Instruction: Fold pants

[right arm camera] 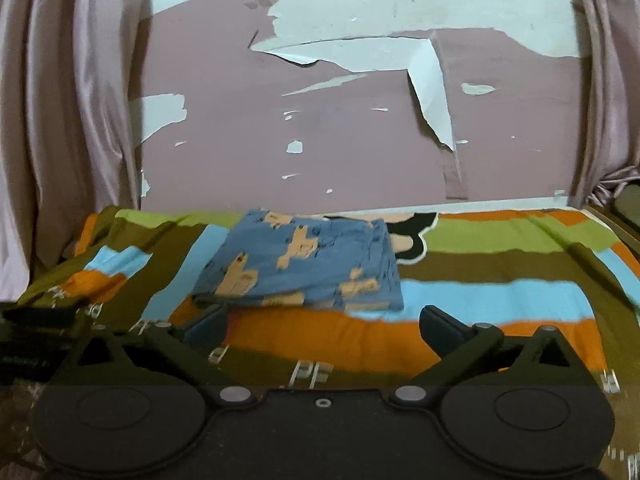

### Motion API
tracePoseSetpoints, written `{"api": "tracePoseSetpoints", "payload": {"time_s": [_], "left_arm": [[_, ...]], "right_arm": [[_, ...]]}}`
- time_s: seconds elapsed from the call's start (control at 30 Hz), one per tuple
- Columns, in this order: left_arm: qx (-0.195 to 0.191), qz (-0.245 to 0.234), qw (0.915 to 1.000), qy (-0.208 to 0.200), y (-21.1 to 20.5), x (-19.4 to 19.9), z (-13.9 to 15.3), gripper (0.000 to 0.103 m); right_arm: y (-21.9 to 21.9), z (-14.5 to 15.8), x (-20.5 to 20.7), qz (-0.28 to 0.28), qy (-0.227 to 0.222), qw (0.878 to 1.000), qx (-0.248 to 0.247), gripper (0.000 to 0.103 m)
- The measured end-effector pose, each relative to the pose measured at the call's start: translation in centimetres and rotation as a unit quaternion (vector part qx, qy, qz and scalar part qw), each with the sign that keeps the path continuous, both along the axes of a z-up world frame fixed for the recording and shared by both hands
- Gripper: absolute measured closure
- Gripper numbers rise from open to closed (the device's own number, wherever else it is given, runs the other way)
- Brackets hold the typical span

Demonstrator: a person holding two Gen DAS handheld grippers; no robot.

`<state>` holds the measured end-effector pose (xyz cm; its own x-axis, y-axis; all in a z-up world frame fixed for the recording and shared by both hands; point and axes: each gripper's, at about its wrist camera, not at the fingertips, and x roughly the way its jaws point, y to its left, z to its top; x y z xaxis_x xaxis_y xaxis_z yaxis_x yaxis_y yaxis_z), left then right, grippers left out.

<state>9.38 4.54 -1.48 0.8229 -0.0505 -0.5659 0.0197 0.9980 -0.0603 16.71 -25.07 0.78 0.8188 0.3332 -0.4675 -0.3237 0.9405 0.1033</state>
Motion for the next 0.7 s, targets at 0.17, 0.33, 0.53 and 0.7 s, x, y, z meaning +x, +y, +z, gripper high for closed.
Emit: {"api": "tracePoseSetpoints", "payload": {"time_s": [0.17, 0.33, 0.53, 0.7], "left_arm": [[0.017, -0.002, 0.9998, 0.003, -0.2, -0.9, -0.4, 0.0], [0.014, -0.003, 0.9999, 0.006, -0.1, -1.6, -0.9, 0.0], [0.018, -0.002, 0.9998, 0.007, 0.0, -2.0, -1.0, 0.0], [0.02, 0.002, 0.9998, 0.004, 0.1, -2.0, -0.9, 0.0]], "right_arm": [[0.4, -1.5, -2.3, -0.004, 0.0, 1.0, -0.001, 0.001], [0.4, -1.9, -2.4, -0.001, 0.012, 1.0, 0.009, 0.001], [0.5, -2.0, -2.6, 0.002, 0.014, 1.0, 0.008, 0.001], [0.5, -2.0, -2.5, 0.002, 0.015, 1.0, 0.009, 0.001]]}}
